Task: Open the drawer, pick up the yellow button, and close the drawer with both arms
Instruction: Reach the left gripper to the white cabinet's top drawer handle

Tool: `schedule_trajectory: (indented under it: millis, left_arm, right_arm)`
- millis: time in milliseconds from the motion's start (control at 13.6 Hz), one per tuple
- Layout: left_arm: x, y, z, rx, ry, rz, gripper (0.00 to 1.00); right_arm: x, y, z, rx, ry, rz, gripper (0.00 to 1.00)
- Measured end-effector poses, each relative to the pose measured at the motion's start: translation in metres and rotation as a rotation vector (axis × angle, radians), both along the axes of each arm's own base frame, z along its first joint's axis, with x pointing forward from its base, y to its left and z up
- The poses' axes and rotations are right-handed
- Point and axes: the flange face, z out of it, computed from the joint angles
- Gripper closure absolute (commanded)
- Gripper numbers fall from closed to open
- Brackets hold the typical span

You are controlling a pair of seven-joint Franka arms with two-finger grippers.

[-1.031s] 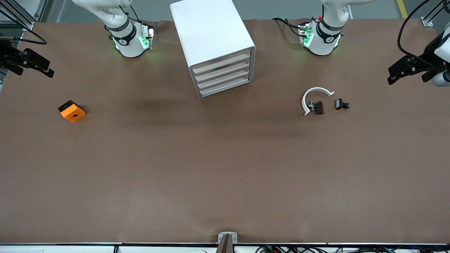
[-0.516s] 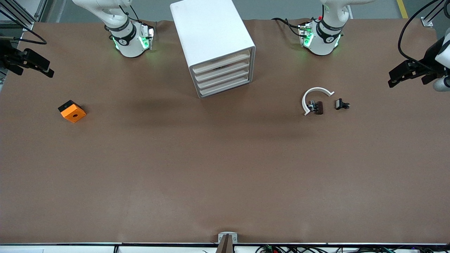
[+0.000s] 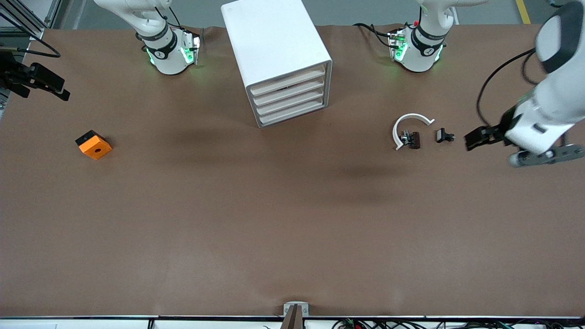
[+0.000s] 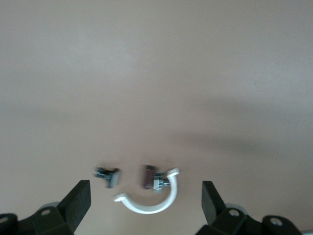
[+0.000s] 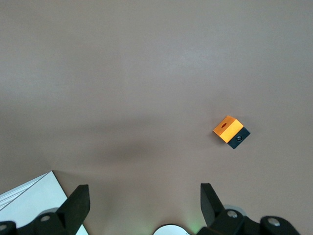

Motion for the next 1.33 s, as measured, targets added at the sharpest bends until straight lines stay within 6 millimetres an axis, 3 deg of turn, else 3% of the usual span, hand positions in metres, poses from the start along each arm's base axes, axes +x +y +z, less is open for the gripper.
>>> schedule_trajectory:
  millis: [221, 368, 663, 884, 1031, 1326]
  left_arm:
    - [0.008, -0.068, -0.062, -0.003, 0.038, 0.138, 0.0]
    - [0.01, -0.101, -0.094, 0.003, 0.064, 0.239, 0.0]
    - [0.008, -0.171, -0.135, -0.033, 0.169, 0.517, 0.0]
    - [-0.001, -0.22, -0.164, -0.042, 0.294, 0.792, 0.0]
    - [-0.008, -0.239, -0.184, -0.03, 0.404, 0.99, 0.0]
    - [-0.019, -0.258, -0.22, 0.031, 0.694, 1.342, 0.0]
  right_arm:
    - [0.001, 0.002, 0.0, 0.0, -0.003, 0.004, 0.0]
    - [0.002, 0.006, 0.002, -0.001, -0.008, 0.011, 0.0]
    - [0.006, 0.012, 0.002, -0.001, -0.018, 0.022, 0.0]
    - [0.014, 0.032, -0.003, -0.002, -0.03, -0.01, 0.0]
    - [0.017, 0.044, -0.006, -0.002, -0.03, -0.011, 0.0]
    - [0.02, 0.075, -0.014, 0.002, -0.019, 0.007, 0.0]
